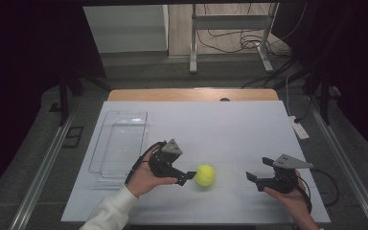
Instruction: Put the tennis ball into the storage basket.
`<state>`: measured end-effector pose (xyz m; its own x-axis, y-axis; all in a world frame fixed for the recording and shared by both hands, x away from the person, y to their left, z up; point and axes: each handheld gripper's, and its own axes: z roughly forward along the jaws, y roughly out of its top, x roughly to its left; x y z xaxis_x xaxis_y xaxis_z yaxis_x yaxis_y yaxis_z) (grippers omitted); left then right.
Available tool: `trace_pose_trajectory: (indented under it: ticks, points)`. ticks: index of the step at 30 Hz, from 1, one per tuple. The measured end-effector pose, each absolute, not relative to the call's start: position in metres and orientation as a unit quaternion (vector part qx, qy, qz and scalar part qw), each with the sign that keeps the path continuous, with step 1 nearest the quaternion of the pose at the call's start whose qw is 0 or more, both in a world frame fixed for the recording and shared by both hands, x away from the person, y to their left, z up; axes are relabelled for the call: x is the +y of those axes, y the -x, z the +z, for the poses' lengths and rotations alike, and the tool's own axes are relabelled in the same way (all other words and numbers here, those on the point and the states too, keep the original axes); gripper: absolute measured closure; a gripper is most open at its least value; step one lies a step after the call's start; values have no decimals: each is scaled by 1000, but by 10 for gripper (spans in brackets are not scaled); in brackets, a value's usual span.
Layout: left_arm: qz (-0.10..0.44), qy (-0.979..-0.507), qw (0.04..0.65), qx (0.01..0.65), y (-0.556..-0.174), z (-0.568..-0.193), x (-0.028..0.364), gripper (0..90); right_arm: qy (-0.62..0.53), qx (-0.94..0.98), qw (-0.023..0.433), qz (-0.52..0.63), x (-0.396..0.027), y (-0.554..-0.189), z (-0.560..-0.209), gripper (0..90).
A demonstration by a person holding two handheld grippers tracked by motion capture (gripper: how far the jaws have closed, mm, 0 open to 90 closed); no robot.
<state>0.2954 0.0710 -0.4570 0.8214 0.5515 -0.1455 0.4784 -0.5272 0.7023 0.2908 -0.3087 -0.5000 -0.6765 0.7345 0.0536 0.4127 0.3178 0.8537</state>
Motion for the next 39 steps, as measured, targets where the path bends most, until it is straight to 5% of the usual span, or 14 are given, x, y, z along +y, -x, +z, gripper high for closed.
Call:
trace_pose_trajectory:
  ticks: [39]
  points:
    - [26, -898, 355, 260, -304, -467, 32, 55, -361, 795, 178, 454, -309, -291, -501, 110]
